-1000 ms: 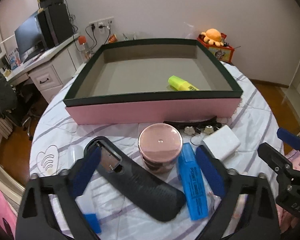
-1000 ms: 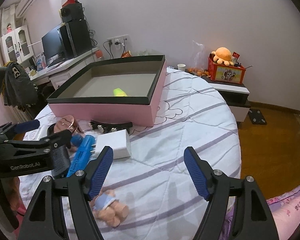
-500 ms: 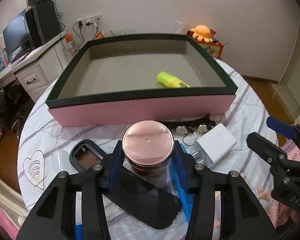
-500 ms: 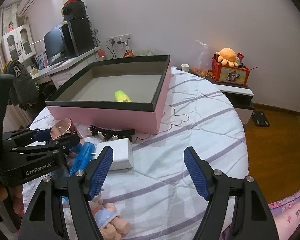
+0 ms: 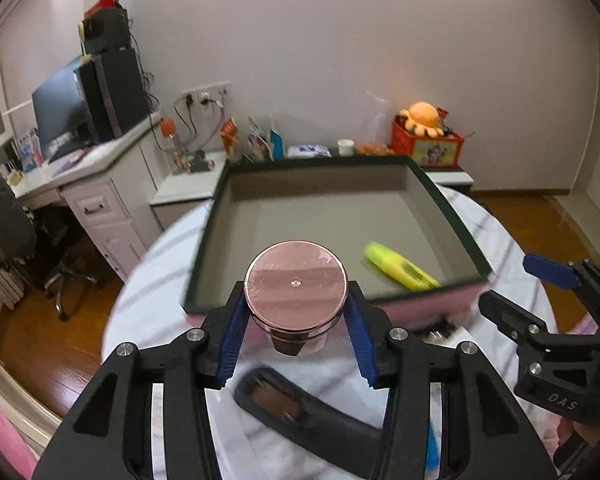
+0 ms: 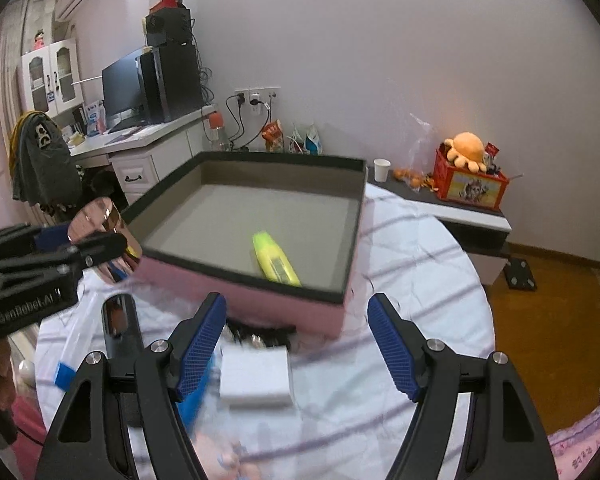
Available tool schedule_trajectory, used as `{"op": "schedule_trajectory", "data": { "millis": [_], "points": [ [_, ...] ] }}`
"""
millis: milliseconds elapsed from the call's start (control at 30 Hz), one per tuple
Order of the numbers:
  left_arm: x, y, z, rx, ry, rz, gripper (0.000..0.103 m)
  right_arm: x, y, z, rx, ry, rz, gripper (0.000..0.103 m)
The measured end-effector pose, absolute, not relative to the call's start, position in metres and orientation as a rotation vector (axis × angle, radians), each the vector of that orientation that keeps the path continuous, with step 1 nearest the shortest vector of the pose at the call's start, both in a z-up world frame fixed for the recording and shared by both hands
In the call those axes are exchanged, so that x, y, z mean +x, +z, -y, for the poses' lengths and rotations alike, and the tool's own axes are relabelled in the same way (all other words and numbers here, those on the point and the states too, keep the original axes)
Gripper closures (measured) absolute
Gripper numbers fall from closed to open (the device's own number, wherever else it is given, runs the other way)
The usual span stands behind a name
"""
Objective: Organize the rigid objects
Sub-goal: 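Carry the pink-lidded jar into the pink box and open the left gripper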
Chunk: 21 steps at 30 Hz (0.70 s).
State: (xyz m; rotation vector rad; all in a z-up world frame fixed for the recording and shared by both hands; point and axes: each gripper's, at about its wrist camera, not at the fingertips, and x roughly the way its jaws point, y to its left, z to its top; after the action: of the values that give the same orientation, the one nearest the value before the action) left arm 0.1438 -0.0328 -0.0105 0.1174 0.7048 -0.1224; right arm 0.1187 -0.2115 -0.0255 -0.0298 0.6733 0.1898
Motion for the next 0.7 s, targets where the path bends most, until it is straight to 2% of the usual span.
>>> {"op": "schedule_trajectory", "data": {
  "millis": [200, 567, 667, 700],
  "points": [
    [0.191, -0.011, 0.017, 0.126, -0.086, -0.713, 0.055, 0.144, -0.019, 0.198, -0.049, 0.203, -0.664, 0.028],
    [0.25, -0.056, 0.009, 0.102, -0.096, -0.846, 0.055, 0.175, -0.036, 0.186, -0.073, 0.211, -0.708, 0.028],
    [0.251, -0.057, 0.01, 0.105, -0.087, -0.84, 0.046, 0.177, -0.037, 0.186, -0.074, 0.209, -0.716, 0.028],
    [0.25, -0.056, 0.01, 0.11, -0.081, -0.833, 0.04, 0.177, -0.036, 0.186, -0.074, 0.207, -0.715, 0.028]
  ]
}}
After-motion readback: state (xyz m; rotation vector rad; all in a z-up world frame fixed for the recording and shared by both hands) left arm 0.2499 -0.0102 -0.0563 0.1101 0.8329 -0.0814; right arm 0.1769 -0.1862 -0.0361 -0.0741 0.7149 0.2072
